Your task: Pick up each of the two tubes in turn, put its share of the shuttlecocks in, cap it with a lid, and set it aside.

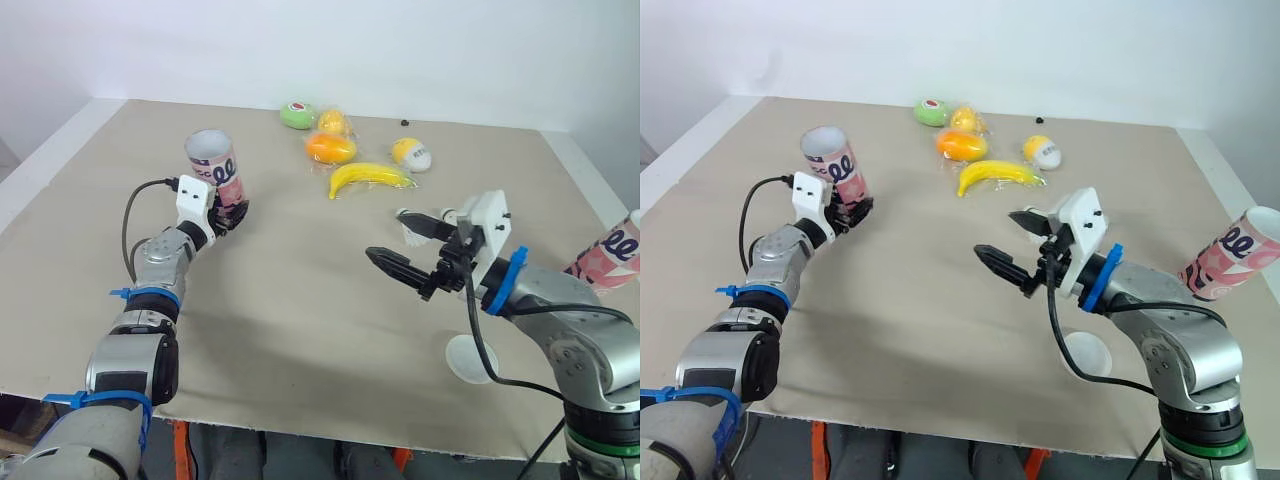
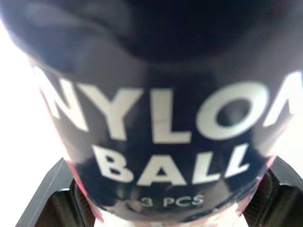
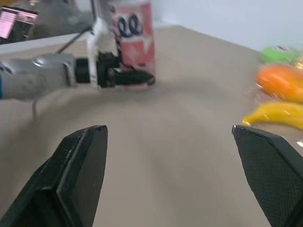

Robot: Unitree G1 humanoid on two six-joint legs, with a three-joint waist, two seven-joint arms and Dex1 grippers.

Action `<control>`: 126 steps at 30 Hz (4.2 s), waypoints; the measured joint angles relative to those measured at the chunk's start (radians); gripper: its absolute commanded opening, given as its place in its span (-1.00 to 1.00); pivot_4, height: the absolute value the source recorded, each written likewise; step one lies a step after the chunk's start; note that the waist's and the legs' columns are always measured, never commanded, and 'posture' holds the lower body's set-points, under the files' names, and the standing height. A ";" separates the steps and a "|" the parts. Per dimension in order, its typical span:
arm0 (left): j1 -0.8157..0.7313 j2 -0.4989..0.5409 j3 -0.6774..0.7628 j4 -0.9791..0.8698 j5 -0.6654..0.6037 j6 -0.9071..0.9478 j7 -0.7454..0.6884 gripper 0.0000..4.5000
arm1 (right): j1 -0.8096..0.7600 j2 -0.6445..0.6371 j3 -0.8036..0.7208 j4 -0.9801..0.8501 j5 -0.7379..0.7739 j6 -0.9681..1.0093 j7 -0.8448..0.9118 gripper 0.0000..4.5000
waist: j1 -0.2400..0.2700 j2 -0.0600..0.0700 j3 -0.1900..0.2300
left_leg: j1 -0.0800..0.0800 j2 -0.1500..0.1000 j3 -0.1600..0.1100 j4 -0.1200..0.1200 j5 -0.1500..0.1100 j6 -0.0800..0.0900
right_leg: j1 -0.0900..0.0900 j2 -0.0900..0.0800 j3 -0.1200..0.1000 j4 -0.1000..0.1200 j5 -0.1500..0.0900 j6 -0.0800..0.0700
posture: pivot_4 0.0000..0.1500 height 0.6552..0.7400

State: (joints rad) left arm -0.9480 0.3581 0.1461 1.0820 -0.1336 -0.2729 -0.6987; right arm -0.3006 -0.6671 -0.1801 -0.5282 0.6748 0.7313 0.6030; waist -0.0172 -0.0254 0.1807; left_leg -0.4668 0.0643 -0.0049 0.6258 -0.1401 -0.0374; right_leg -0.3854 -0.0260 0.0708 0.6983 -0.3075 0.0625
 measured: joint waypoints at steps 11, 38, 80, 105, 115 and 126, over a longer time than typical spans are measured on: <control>0.126 0.294 -0.332 -0.566 -0.006 0.259 -0.828 0.52 | 0.019 0.077 0.052 0.117 -0.127 0.069 -0.204 1.00 | -0.026 0.001 0.000 | 0.001 0.002 0.000 -0.004 0.004 -0.001 | -0.004 0.002 0.000 0.003 0.000 -0.005 | 1.00 -0.07; 0.194 0.535 -0.532 -0.828 -0.041 0.317 -0.900 0.50 | -0.348 0.232 0.205 0.796 -0.479 -0.263 -0.204 0.14 | -0.024 0.002 0.000 | -0.001 0.002 0.001 -0.005 0.005 0.001 | -0.006 0.001 0.001 0.003 0.000 -0.004 | 1.00 -0.07; 0.162 0.437 -0.555 -0.774 -0.016 0.357 -0.909 0.50 | -0.443 -0.008 0.452 0.105 -0.285 -0.235 0.461 -0.71 | 0.008 0.011 -0.004 | 0.005 -0.001 0.002 0.002 0.004 0.004 | 0.004 -0.003 0.000 0.003 0.000 0.000 | 1.00 -0.07; 0.173 0.403 -0.552 -0.776 -0.009 0.357 -0.900 0.50 | 0.336 -0.173 -0.326 0.215 -0.170 -0.144 0.299 -0.07 | 0.026 0.017 -0.011 | 0.007 -0.007 0.001 0.005 0.001 0.009 | 0.011 -0.009 -0.001 0.000 -0.008 0.005 | 1.00 -0.07; 0.183 0.395 -0.542 -0.778 -0.009 0.362 -0.900 0.50 | 0.393 -0.171 -0.322 0.309 -0.212 -0.164 0.272 0.59 | 0.026 0.017 -0.011 | 0.006 -0.009 0.001 0.006 0.000 0.010 | 0.013 -0.010 0.000 0.000 -0.008 0.004 | 1.00 -0.07; 0.183 0.391 -0.539 -0.778 -0.005 0.364 -0.900 0.50 | 0.324 -0.145 -0.250 0.422 -0.248 -0.198 0.225 0.59 | 0.026 0.017 -0.012 | 0.006 -0.010 0.001 0.006 0.000 0.010 | 0.013 -0.011 0.000 0.000 -0.008 0.004 | 1.00 -0.07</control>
State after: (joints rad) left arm -0.7648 0.7490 -0.3928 0.3037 -0.1383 0.0908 -1.5991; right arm 0.0234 -0.8120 -0.4300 -0.1058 0.4269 0.5331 0.8282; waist 0.0086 -0.0079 0.1691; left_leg -0.4605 0.0538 -0.0039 0.6319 -0.1398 -0.0277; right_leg -0.3727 -0.0365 0.0711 0.6984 -0.3156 0.0667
